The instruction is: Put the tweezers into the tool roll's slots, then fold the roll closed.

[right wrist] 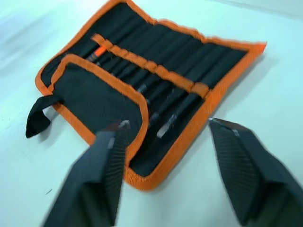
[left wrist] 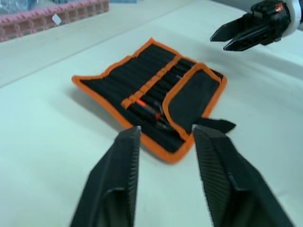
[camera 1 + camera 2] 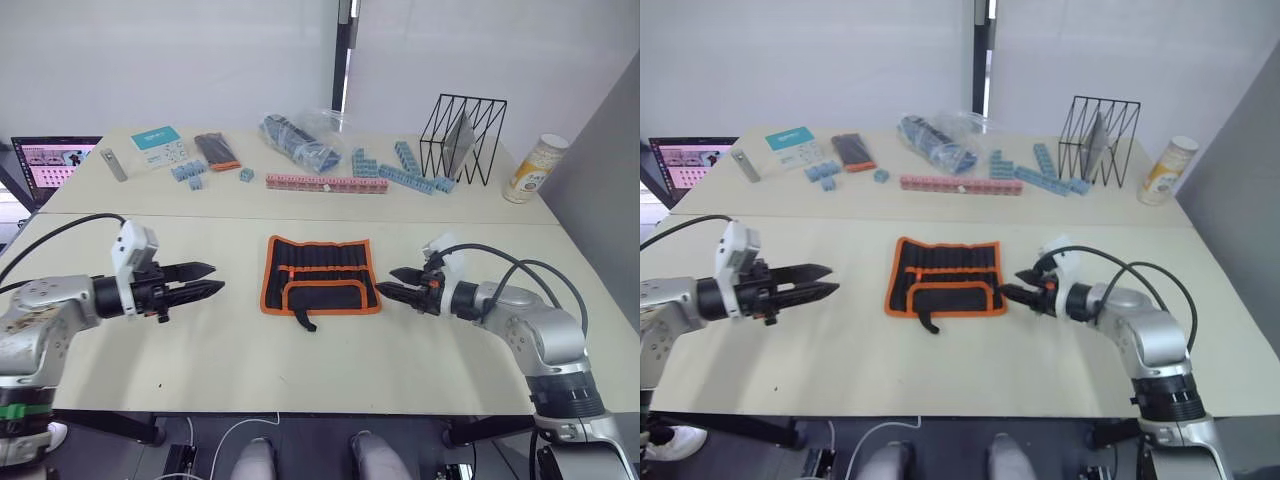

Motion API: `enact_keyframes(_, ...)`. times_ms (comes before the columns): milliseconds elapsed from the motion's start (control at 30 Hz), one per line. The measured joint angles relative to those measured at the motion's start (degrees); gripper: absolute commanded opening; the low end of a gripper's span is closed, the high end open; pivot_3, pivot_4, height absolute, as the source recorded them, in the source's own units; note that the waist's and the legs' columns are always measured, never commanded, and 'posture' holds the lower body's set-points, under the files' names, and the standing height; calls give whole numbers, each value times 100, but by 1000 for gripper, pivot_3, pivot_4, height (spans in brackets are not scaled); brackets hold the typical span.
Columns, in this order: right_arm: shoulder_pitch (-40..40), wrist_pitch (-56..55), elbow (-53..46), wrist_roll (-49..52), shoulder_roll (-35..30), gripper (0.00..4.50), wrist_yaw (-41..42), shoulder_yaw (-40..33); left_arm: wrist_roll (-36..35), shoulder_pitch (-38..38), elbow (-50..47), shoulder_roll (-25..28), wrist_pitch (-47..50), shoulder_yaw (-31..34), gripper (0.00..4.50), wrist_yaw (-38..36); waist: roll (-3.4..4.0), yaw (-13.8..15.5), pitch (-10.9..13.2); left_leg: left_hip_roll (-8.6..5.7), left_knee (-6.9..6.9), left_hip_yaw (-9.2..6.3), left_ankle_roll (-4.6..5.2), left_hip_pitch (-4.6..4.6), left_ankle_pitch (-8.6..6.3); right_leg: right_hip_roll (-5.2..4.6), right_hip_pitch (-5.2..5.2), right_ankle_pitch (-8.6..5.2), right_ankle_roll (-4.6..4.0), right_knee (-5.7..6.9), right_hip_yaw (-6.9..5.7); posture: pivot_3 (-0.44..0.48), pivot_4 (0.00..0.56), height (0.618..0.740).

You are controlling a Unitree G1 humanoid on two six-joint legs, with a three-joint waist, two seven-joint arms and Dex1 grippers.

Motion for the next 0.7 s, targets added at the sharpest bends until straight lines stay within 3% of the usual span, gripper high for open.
enact_keyframes(67, -118, 392, 134, 171, 14, 4491, -17, -71, -109, 200, -143, 81, 99, 99, 3775, -106, -2, 5, 1, 0, 4, 1, 0, -1, 0, -2, 1, 0, 0, -1, 0, 0, 150, 740)
enact_keyframes(133, -272, 740, 282, 331, 70, 4500, -20, -136, -195, 362, -331, 86, 130, 170, 4476, -119, -2, 13, 2, 0, 4, 1, 0, -2, 0, -2, 1, 0, 0, -2, 0, 0, 150, 740)
enact_keyframes(333, -501, 781, 965, 231, 267, 4500, -121, 5, -206, 943, -986, 4, 85, 234, 4476, 53, -4, 4, 3, 2, -5, 5, 0, -4, -1, -2, -4, 1, 1, -6, 0, 0, 150, 740)
enact_keyframes(700, -1034, 751, 1596, 60, 817, 4500, -167, 82, -299, 1352, -1488, -223, 217, 233, 4476, 528, -6, -117, 3, 9, 2, 8, 0, 8, 0, 3, 3, 4, -2, -2, -1, 0, 150, 740)
